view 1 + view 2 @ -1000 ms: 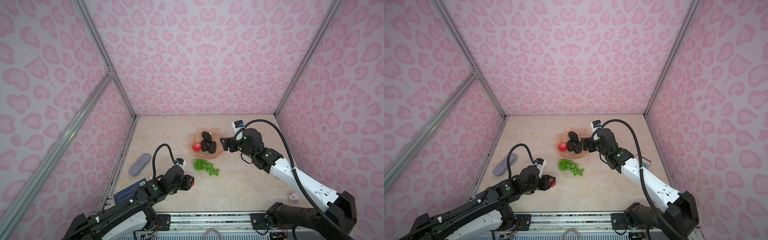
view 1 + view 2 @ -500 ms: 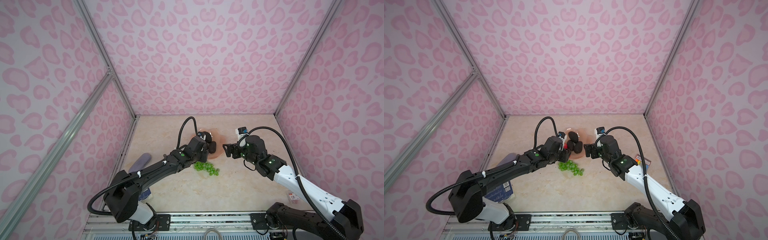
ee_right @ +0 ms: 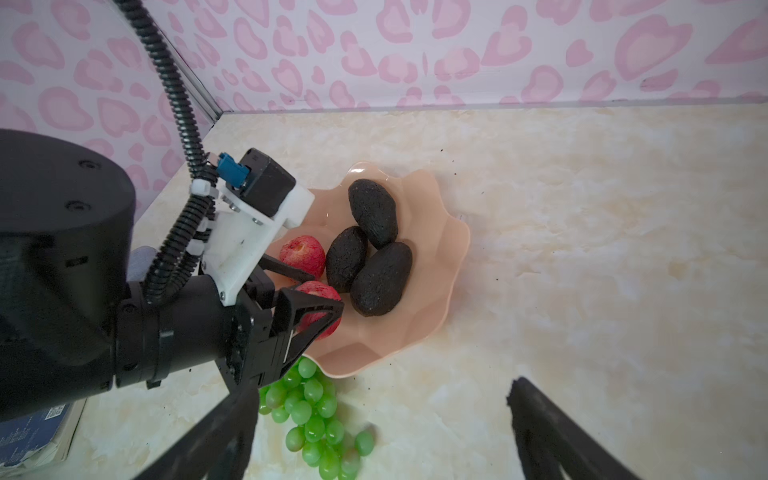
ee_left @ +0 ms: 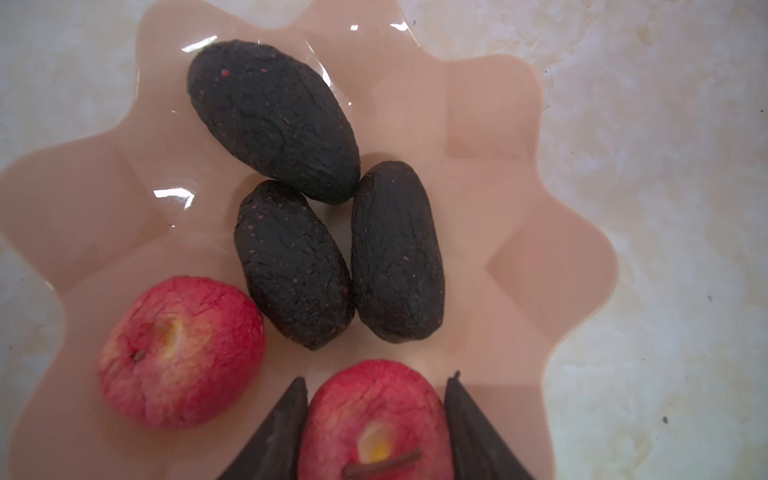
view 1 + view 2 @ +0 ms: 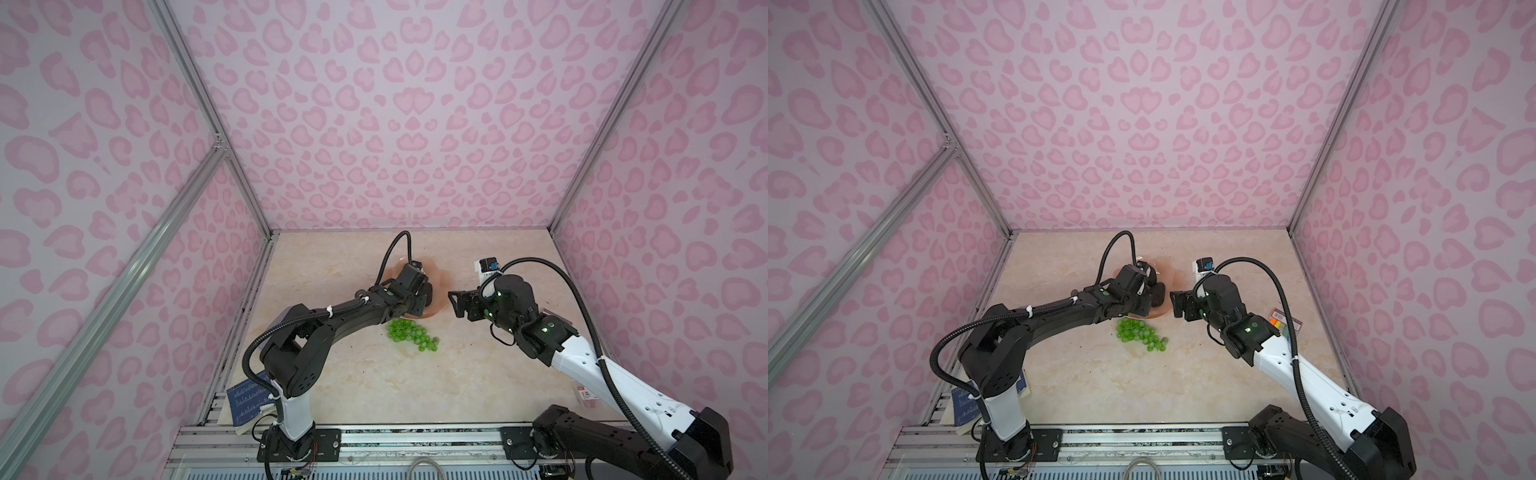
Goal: Place and organize the fake fruits in the fruit bowl
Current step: 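Carry the red apple into the bowl with the left gripper and release, then grasp the green grapes with the right gripper while the left gripper withdraws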
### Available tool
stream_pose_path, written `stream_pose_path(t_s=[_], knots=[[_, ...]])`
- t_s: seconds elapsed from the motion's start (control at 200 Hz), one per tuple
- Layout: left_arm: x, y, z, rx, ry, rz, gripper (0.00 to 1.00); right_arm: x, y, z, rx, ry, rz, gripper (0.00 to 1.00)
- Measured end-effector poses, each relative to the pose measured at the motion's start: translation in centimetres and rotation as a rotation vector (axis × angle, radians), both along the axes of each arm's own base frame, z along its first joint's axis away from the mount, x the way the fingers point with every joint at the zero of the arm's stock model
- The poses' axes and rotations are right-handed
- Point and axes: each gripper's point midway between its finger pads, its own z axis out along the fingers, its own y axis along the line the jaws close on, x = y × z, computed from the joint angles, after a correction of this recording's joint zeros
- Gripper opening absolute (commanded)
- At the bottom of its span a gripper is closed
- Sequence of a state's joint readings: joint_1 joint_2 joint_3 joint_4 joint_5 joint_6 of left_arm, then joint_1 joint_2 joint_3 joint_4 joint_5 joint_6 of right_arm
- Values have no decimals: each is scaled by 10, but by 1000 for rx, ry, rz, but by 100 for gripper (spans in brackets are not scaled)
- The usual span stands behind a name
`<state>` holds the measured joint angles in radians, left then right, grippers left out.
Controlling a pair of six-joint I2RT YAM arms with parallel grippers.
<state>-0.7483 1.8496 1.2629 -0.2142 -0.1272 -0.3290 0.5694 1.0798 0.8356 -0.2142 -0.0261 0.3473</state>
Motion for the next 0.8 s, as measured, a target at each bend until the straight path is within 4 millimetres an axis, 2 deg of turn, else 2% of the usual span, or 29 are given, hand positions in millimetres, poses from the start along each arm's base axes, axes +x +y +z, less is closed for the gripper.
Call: stream_pose_path(t_s=[0.155, 0.3, 0.38, 0.46, 0.605, 0.74, 0.8], knots=[[5, -3, -1, 3, -3, -5, 67, -1, 0, -3, -6, 8, 0, 94], [4, -5, 0, -5, 0, -11, 68, -1, -1, -6, -13, 20, 0, 93], [2, -4, 12, -21, -14, -13, 68, -1, -1, -9, -17, 26, 1, 93], [-2, 0, 39, -58, -55, -14, 68, -4, 1, -16, -26, 42, 19, 91], [-12, 14, 114, -155, -194, -6, 70, -17, 12, -41, -52, 100, 89, 90], [-30, 41, 185, -232, -342, 14, 72, -40, 35, -64, -91, 146, 192, 90], [-41, 57, 209, -261, -401, 29, 74, -51, 48, -76, -114, 171, 241, 90]])
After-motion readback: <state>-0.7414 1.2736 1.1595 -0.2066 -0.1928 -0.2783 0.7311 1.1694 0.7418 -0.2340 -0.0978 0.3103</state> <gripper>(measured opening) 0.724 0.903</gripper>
